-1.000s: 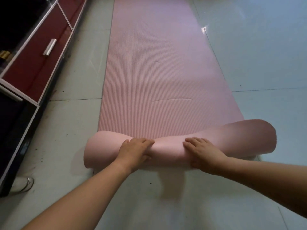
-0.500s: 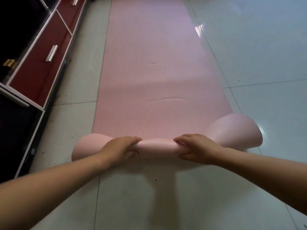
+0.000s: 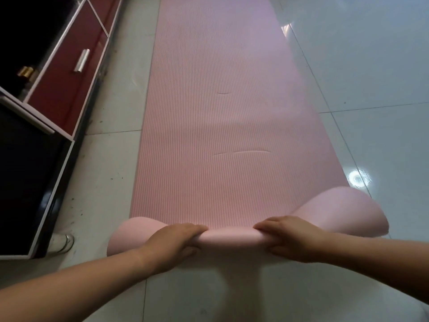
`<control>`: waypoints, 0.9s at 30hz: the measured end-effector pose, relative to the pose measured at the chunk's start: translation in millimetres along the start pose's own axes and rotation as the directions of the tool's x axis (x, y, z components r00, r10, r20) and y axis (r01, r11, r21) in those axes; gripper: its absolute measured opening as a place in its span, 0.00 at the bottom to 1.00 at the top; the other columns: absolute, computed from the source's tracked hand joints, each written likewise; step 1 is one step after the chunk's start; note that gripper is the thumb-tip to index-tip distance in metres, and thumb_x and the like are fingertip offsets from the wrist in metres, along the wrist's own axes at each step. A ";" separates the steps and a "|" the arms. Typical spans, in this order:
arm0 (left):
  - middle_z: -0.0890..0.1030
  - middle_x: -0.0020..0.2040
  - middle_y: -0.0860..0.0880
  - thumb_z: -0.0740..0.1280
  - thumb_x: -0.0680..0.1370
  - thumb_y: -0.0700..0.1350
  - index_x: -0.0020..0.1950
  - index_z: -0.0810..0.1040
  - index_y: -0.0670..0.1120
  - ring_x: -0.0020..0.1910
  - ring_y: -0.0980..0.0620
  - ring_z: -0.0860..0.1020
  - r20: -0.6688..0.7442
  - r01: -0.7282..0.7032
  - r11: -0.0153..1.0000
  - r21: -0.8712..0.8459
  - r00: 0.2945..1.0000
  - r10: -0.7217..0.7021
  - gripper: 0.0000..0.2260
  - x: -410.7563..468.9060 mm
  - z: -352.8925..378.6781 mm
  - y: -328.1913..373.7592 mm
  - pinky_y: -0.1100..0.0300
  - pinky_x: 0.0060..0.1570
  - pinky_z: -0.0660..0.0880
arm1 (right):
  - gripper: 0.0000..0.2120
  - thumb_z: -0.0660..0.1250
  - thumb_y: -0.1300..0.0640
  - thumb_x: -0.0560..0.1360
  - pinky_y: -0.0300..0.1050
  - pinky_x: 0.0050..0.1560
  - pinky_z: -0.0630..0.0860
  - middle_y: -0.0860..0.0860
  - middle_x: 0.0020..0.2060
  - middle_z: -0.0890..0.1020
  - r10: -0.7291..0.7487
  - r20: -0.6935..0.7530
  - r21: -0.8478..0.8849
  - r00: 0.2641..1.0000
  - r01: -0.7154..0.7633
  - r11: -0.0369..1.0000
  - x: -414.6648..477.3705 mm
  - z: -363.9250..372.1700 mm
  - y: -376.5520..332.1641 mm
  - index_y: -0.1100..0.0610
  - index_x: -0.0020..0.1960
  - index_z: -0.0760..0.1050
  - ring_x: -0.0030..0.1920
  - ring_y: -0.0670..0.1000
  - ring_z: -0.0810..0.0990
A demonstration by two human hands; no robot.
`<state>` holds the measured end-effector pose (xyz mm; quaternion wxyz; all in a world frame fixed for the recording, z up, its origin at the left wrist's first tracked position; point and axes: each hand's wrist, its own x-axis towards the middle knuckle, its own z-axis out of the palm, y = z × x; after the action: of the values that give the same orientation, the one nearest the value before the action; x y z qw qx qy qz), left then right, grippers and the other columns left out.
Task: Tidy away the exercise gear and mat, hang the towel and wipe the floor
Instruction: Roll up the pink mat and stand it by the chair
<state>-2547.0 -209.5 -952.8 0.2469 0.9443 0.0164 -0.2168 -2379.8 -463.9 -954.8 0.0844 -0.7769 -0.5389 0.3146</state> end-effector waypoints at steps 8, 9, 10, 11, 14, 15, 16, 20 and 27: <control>0.69 0.68 0.51 0.64 0.75 0.57 0.72 0.63 0.53 0.64 0.50 0.70 0.034 0.013 0.985 0.171 0.999 -0.019 0.26 29.6 -14.7 -13.4 0.58 0.61 0.69 | 0.23 0.68 0.49 0.72 0.40 0.52 0.67 0.53 0.56 0.77 0.027 0.030 0.030 0.999 -0.028 0.999 27.4 -16.9 15.6 0.55 0.65 0.71 0.55 0.53 0.75; 0.69 0.67 0.52 0.64 0.75 0.58 0.71 0.63 0.53 0.63 0.50 0.70 0.010 0.009 0.984 0.178 1.000 -0.011 0.26 30.8 -15.9 -14.4 0.57 0.60 0.70 | 0.23 0.68 0.49 0.72 0.41 0.52 0.67 0.54 0.55 0.77 0.032 0.029 0.027 0.999 -0.032 0.999 30.3 -19.5 16.5 0.55 0.64 0.72 0.55 0.54 0.75; 0.69 0.67 0.52 0.63 0.76 0.58 0.70 0.64 0.53 0.62 0.49 0.71 -0.024 -0.005 0.985 0.175 1.000 0.010 0.25 30.8 -16.4 -15.2 0.57 0.59 0.71 | 0.22 0.68 0.49 0.72 0.41 0.51 0.67 0.54 0.55 0.77 0.034 0.027 0.022 0.999 -0.035 0.999 33.2 -21.7 17.7 0.56 0.64 0.72 0.55 0.54 0.75; 0.70 0.66 0.51 0.62 0.76 0.58 0.70 0.65 0.52 0.61 0.49 0.72 -0.068 -0.029 0.985 0.169 0.997 0.041 0.24 30.3 -16.1 -15.1 0.57 0.57 0.72 | 0.22 0.68 0.49 0.73 0.42 0.52 0.67 0.54 0.55 0.77 0.039 0.022 0.020 0.999 -0.040 0.999 35.8 -24.3 19.2 0.56 0.64 0.72 0.55 0.54 0.75; 0.71 0.66 0.50 0.58 0.72 0.64 0.69 0.67 0.52 0.61 0.48 0.73 -0.129 -0.073 0.977 0.199 0.987 0.099 0.28 29.0 -13.8 -12.2 0.56 0.57 0.73 | 0.24 0.69 0.48 0.72 0.42 0.54 0.67 0.54 0.57 0.77 0.081 0.007 0.035 0.997 -0.081 0.996 42.2 -32.2 25.2 0.56 0.65 0.71 0.56 0.54 0.75; 0.70 0.68 0.50 0.60 0.71 0.66 0.70 0.66 0.52 0.63 0.48 0.71 -0.113 -0.071 0.975 0.212 0.989 0.097 0.31 30.6 -13.2 -12.1 0.55 0.59 0.71 | 0.25 0.70 0.49 0.72 0.42 0.54 0.67 0.54 0.57 0.77 0.095 0.008 0.041 0.995 -0.096 0.995 44.2 -34.2 26.4 0.56 0.65 0.71 0.57 0.53 0.75; 0.68 0.69 0.50 0.63 0.69 0.66 0.71 0.64 0.52 0.64 0.48 0.70 -0.096 -0.064 0.975 0.215 0.992 0.087 0.34 32.9 -13.8 -12.0 0.55 0.61 0.70 | 0.25 0.70 0.49 0.71 0.42 0.55 0.67 0.54 0.58 0.77 0.108 0.014 0.043 0.994 -0.108 0.993 46.2 -36.0 26.7 0.56 0.66 0.71 0.58 0.53 0.75; 0.65 0.71 0.52 0.68 0.71 0.60 0.73 0.61 0.53 0.67 0.50 0.66 -0.090 -0.049 0.975 0.218 0.993 0.070 0.33 49.9 -26.2 -13.2 0.57 0.63 0.65 | 0.31 0.71 0.46 0.70 0.41 0.59 0.67 0.50 0.64 0.75 0.200 -0.001 0.044 0.980 -0.200 0.979 53.1 -46.0 28.4 0.52 0.70 0.66 0.63 0.52 0.72; 0.68 0.68 0.55 0.68 0.72 0.55 0.71 0.63 0.55 0.64 0.50 0.69 -0.107 -0.004 0.984 0.176 0.994 0.023 0.28 75.7 -47.6 -18.6 0.55 0.60 0.69 | 0.25 0.69 0.42 0.70 0.47 0.55 0.74 0.50 0.64 0.73 0.082 -0.249 -0.106 0.965 -0.111 0.988 44.9 -57.7 19.9 0.47 0.64 0.73 0.60 0.54 0.75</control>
<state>-2461.9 -176.5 -955.6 0.1628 0.9729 0.0044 -0.1640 -2320.8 -419.9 -936.6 0.0880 -0.8387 -0.5036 0.1876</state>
